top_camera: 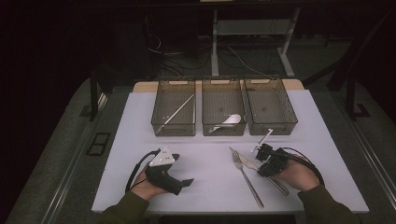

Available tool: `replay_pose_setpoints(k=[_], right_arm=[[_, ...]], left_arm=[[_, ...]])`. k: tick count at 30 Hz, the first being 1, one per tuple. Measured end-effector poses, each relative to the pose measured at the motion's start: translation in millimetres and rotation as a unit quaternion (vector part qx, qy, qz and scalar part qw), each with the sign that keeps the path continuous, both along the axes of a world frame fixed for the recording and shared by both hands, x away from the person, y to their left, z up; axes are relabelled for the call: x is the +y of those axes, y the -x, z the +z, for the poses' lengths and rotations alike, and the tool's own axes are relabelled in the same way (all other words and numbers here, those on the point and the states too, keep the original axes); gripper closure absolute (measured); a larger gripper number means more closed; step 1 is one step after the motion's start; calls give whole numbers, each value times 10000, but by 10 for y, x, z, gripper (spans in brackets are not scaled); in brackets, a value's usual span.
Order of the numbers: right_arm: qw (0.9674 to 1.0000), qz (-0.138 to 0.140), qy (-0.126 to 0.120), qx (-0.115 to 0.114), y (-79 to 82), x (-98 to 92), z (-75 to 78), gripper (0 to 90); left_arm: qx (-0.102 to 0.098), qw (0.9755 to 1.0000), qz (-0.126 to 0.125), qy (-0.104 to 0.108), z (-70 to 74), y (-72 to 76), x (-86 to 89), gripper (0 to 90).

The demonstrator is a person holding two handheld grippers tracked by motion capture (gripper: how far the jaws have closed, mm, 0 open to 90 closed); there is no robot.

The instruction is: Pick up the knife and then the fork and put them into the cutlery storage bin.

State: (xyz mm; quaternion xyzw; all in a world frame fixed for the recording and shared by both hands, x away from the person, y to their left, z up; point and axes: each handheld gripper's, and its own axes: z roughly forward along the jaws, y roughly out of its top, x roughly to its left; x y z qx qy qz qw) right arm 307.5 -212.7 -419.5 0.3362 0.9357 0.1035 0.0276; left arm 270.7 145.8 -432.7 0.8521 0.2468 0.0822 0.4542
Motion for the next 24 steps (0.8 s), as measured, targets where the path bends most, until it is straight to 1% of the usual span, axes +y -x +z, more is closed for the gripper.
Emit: replay_pose_setpoints(k=[3, 5, 7, 8, 9, 10, 11, 14, 16, 17, 18, 19, 20, 21, 22, 23, 24], right_arm=[[10000, 25, 21, 16, -7, 3, -4, 765], [9999, 46, 119, -26, 2, 28, -5, 770], [9999, 30, 143, -29, 5, 39, -5, 773], [9999, 11, 136, 7, 10, 52, -2, 778], [9998, 45, 207, -39, 4, 56, -6, 783], [9997, -42, 242, -17, 6, 69, -3, 789], [9997, -58, 235, -15, 6, 66, -3, 794], [9998, -130, 179, -1, 8, 52, -4, 797], [9999, -95, 139, -5, 6, 41, -6, 798], [9999, -122, 52, 34, 14, 35, -3, 798], [9999, -105, 63, 3, 10, 23, -3, 798], [9999, -115, -9, -4, 8, 9, -6, 799], [9999, -115, -9, -4, 8, 9, -6, 799], [9999, -116, -99, 28, 4, -15, -4, 799], [9999, -116, -99, 28, 4, -15, -4, 799], [9998, -170, -144, 8, 5, -37, 0, 798], [9997, -165, -176, -8, 2, -57, 5, 798]], left_arm=[[3, 10000, 3, 3, 0, 1, -2, 0], [1, 10000, 3, 9, -4, 1, -5, 0], [3, 10000, 6, 13, -3, 4, -8, 0], [-4, 10000, -6, -6, -2, 4, -7, 0], [-11, 10000, -12, -12, -1, 5, -7, 0], [-16, 10000, -10, -10, 0, 6, -6, 0], [-17, 10000, -11, -11, 2, 7, -5, 0], [-18, 10000, -17, -13, 1, 5, -5, 0], [-17, 10000, -18, -11, 0, 5, -6, 0], [-19, 10000, -23, -11, 1, 5, -6, 0], [-19, 10000, -24, -10, 2, 5, -5, 0], [-18, 10000, -24, -7, 2, 5, -4, 0], [-17, 10000, -17, 9, 1, 5, -5, 0], [-18, 10000, -18, 8, 1, 5, -5, 0], [-19, 10000, -20, 8, 1, 4, -4, 0], [-17, 10000, -15, 18, 1, 5, -5, 0], [-21, 10000, -16, 19, 2, 5, -4, 0]])
